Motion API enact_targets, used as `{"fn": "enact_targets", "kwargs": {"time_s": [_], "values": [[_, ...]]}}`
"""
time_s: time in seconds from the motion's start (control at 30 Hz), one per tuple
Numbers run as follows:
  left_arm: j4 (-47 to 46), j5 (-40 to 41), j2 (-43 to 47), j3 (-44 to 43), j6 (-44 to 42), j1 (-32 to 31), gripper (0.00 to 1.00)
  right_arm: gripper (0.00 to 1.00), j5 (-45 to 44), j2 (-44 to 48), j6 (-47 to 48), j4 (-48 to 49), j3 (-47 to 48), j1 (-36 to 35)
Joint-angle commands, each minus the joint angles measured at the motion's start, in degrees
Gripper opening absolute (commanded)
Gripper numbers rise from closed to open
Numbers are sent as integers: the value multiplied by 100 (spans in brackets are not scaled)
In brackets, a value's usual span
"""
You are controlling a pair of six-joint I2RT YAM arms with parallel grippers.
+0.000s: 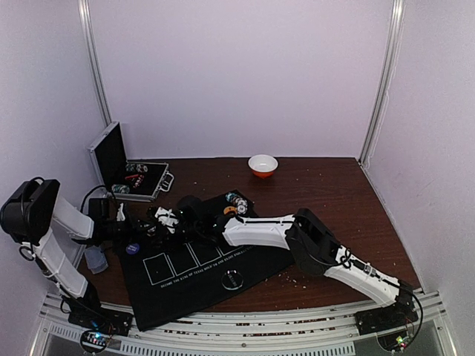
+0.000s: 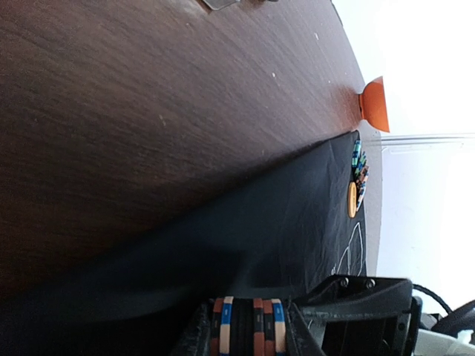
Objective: Distribute texas hold em gaming equipment
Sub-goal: Pass from the left arm to the right
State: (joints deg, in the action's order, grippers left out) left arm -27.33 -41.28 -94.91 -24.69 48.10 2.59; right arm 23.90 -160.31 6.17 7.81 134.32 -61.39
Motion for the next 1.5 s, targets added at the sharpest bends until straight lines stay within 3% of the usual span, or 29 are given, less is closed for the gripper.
{"fn": "enact_targets", "kwargs": {"time_s": [0.0,0.27,0.77,1.0,1.13,1.47], "values": [[602,161,-233,8,-222,-101,3,81,-538,70,-263,77,168,-135],[797,-16,-49,174,-301,-275,3,70,-1158,6,-478,-507,113,-134],[1347,144,-317,228,-631,-589,5,46,-1366,-54,-325,-430,83,-153],[1355,35,-516,252,-699,-897,7,43,-1256,41,-145,-349,-117,-154],[1256,-109,-458,226,-667,-900,7,53,-1186,332,18,-12,-697,-142],[1337,-201,-429,137,-766,-898,6,54,-1169,453,219,457,-906,-95]]}}
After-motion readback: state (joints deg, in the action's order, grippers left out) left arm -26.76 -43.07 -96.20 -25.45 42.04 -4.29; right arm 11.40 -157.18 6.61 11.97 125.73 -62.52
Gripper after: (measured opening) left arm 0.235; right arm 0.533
